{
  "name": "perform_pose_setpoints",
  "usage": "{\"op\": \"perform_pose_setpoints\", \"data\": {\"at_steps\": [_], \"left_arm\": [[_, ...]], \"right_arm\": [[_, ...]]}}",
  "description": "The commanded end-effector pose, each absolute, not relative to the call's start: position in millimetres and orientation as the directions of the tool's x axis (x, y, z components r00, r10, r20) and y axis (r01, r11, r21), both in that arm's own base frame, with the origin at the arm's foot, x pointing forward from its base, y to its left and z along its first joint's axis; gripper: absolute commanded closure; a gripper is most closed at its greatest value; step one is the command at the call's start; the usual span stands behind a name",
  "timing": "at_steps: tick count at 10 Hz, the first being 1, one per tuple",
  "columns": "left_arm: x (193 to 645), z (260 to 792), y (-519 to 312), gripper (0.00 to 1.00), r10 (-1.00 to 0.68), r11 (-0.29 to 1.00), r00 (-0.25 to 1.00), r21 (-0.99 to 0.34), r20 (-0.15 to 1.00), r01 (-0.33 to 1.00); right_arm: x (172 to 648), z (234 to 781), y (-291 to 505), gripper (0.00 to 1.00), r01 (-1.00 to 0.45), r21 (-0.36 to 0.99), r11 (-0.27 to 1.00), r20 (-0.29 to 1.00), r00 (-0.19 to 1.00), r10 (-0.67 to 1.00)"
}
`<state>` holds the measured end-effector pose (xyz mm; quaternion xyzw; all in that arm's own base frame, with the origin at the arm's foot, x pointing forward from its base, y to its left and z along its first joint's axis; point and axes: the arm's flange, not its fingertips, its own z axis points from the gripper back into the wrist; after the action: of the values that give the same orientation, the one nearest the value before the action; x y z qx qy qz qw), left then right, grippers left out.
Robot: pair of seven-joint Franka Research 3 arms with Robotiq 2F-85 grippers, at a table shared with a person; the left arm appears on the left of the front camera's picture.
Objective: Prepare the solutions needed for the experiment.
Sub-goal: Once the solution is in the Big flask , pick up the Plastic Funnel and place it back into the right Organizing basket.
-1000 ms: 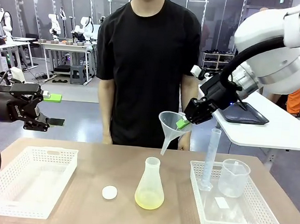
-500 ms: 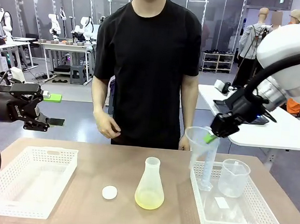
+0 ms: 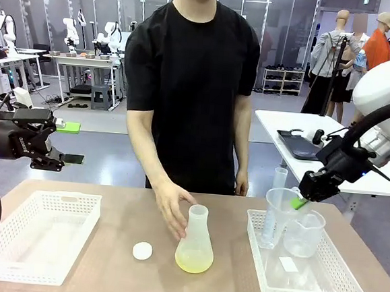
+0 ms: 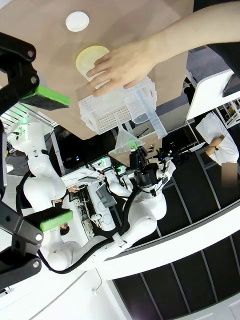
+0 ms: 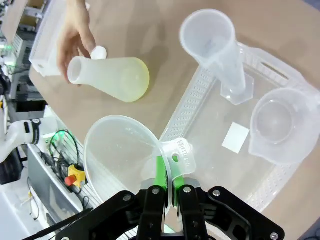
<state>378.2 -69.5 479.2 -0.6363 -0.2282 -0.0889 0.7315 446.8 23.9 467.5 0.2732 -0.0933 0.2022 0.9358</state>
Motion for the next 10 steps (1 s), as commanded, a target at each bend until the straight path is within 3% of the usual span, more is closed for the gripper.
{"op": "perform_pose_setpoints", "data": {"at_steps": [1,5,7,8,9,10], "left_arm": [[378,480,-73,0.0,0.16,0.169,0.88,-0.891,0.447,0.422],[378,480,-73,0.0,0.16,0.169,0.88,-0.891,0.447,0.422],[378,480,-73,0.0,0.16,0.169,0.88,-0.891,0.447,0.422],[378,480,-73,0.0,0.16,0.169,0.88,-0.891,0.447,0.422],[378,480,-73,0.0,0.16,0.169,0.88,-0.891,0.447,0.422],[378,480,-73,0.0,0.16,0.169,0.88,-0.891,0.447,0.422]], "right_arm": [[442,463,19,0.96,-0.37,0.47,0.802,0.26,0.926,0.275],[447,453,8,0.96,-0.305,0.463,0.832,0.211,0.95,0.231],[445,455,7,0.96,-0.351,0.482,0.803,0.243,0.934,0.262],[445,456,7,0.77,-0.336,0.496,0.801,0.248,0.938,0.241],[445,456,6,0.76,-0.338,0.495,0.8,0.251,0.938,0.241],[446,455,5,0.57,-0.333,0.498,0.801,0.241,0.94,0.241]]}}
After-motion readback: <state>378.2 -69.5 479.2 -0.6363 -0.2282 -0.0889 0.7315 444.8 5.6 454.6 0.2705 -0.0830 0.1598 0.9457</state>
